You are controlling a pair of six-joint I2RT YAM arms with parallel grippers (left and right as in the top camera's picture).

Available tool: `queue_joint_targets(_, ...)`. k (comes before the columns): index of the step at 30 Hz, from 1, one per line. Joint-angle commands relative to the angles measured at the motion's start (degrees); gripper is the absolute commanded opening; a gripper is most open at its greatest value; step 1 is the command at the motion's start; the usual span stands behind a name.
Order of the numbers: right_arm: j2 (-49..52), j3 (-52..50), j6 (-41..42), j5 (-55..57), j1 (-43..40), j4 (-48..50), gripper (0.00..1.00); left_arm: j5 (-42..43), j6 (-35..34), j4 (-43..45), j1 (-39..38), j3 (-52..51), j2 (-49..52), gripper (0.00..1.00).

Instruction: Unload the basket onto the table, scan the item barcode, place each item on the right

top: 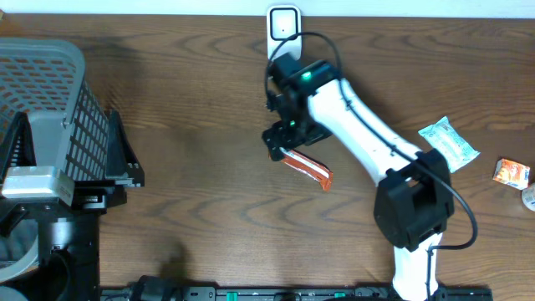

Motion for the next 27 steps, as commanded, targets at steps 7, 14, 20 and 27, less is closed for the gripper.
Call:
queue_joint_targets(7,0.04,-8.83,-15.26,-6.93,-6.78,2.34,0.99,0.15,-0.09,0.28,0.28,-0.13,-0.42,0.98)
queue_joint_targets(14,0.07,-16.11,-15.3,-8.26,-7.89,8.59,0.79,0.15,-0.09,0.26,0.28,-0.13,-0.39,0.98)
queue_joint_targets(20,-0.09,-11.74,-5.79,-15.43,-8.07,9.92,0.01,0.15,-0.09,0.07,0.28,-0.13,-0.39,0.98)
queue_joint_targets(27,0.48,-9.9,-4.76,-29.57,-8.07,13.94,0.01,0.15,-0.09,0.09,0.28,-0.17,-0.39,0.98)
